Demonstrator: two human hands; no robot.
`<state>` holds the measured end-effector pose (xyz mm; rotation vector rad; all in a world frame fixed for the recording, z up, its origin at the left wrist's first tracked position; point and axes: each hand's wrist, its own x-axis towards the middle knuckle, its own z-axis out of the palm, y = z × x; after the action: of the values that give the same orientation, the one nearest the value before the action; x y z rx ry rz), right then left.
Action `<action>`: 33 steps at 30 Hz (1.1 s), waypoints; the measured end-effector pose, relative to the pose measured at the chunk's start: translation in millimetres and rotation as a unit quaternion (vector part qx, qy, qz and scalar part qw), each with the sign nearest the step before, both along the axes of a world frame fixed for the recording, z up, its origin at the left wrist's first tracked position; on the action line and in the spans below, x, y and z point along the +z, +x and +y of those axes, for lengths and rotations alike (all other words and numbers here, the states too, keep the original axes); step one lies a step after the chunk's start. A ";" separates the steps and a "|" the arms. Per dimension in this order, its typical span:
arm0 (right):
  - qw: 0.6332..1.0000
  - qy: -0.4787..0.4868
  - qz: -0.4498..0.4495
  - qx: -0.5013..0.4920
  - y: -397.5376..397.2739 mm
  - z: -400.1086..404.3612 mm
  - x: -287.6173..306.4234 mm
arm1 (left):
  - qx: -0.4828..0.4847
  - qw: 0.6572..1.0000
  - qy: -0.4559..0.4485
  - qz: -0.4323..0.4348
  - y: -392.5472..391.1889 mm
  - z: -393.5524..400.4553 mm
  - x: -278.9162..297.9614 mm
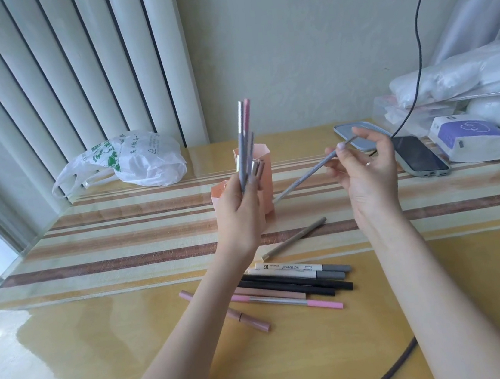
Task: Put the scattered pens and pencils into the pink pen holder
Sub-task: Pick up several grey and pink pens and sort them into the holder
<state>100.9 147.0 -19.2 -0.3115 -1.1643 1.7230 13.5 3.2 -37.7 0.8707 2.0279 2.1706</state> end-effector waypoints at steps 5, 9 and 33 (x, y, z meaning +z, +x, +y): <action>0.999 -0.039 0.026 0.009 0.7 -0.8 2.3 | 0.055 0.998 0.010 0.001 -11.7 -9.9 3.5; 0.999 -0.032 0.020 0.025 -2.7 -3.7 0.8 | 0.001 1.000 -0.020 0.019 -8.0 -8.3 5.2; 0.964 0.143 0.041 -0.220 -2.2 -19.4 24.7 | 0.141 0.979 -0.144 0.021 -34.1 -16.6 -1.4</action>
<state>98.7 127.5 5.4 -0.2915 -1.1616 1.1550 -20.6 -13.4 -39.2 0.6317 2.5389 1.9133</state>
